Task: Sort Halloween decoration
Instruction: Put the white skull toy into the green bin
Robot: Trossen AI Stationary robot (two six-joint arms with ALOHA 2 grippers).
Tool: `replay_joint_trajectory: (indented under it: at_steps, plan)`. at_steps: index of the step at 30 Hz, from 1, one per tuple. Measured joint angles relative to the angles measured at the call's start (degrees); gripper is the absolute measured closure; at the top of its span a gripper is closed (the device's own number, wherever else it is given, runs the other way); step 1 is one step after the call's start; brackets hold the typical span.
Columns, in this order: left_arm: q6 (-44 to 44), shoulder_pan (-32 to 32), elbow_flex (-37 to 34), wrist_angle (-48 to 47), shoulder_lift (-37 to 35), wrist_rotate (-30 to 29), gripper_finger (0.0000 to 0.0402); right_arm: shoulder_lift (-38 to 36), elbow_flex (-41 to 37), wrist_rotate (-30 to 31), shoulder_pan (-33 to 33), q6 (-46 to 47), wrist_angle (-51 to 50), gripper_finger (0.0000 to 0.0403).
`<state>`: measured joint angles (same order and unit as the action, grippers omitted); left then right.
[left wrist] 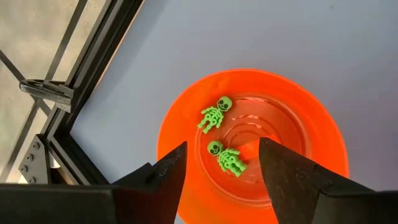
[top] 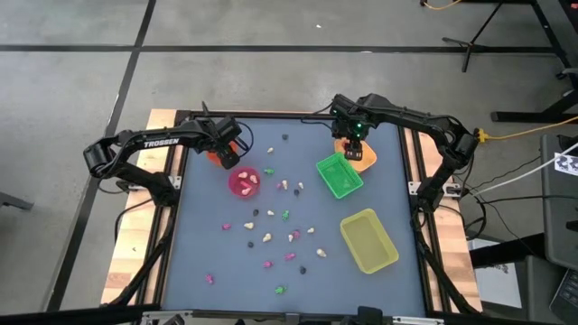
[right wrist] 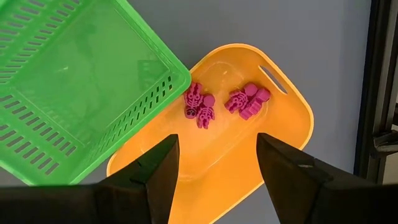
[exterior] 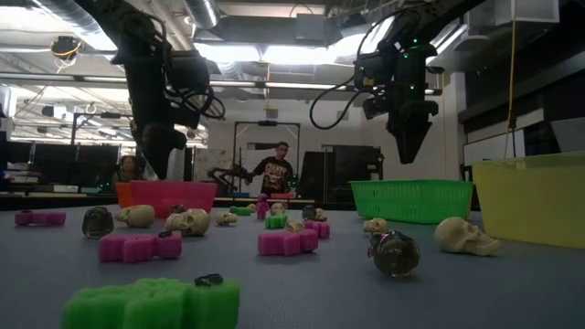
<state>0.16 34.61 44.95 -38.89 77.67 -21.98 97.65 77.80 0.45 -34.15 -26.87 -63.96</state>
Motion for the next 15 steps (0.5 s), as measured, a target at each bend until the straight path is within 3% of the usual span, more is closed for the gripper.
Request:
replay_joint_trajectory:
  at_steps: [15]
  plan:
    - [-0.2,0.0,0.0,0.0,0.0,0.0,0.0218,0.0,0.0,1.7,0.0,0.1,0.0,0.0189]
